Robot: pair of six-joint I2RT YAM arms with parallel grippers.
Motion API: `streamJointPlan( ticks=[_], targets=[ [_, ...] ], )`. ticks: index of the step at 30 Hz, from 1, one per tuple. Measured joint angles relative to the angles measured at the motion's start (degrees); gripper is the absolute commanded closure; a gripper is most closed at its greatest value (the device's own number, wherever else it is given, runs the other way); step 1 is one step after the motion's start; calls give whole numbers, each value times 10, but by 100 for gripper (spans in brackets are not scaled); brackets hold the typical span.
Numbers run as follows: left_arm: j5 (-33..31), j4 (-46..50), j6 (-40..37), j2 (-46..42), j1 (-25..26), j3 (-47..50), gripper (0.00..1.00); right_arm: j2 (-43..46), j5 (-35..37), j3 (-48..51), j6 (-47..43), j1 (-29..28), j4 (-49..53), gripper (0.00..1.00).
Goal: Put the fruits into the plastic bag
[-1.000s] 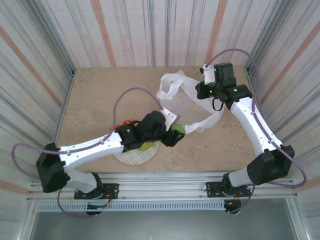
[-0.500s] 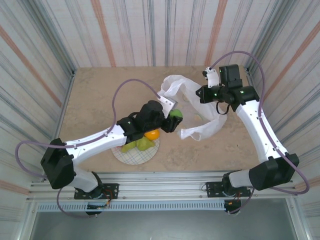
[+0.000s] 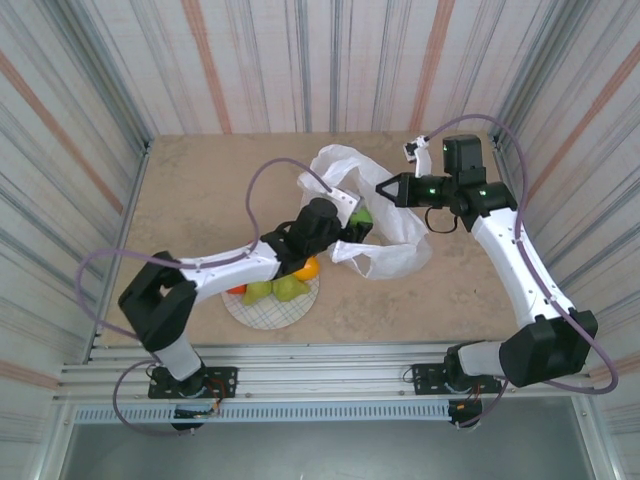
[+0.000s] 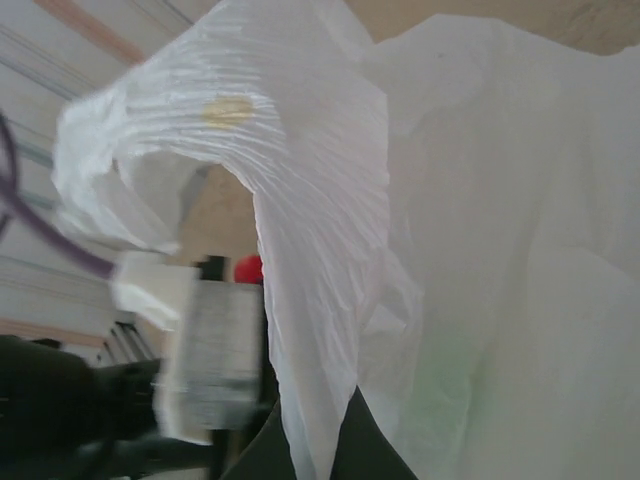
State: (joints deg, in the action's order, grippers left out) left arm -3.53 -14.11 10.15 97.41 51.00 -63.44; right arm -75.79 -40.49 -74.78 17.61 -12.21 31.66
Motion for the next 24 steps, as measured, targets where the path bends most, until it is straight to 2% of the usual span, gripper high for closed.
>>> streamJointPlan(
  ticks=[6,12,18,24],
  targets=[
    [-7,-38,-12,96,0,-22,37,1,-35,29,45,14,-47,100],
    [-8,-55,-13,155,0,-41,31,1,-48,53,71,19,-75,100],
    [-6,-55,-12,160,0,-44,20,0,-49,64,74,26,-81,100],
    [-6,-44,-11,141,0,-43,16,0,-45,64,68,43,-75,100]
  ],
)
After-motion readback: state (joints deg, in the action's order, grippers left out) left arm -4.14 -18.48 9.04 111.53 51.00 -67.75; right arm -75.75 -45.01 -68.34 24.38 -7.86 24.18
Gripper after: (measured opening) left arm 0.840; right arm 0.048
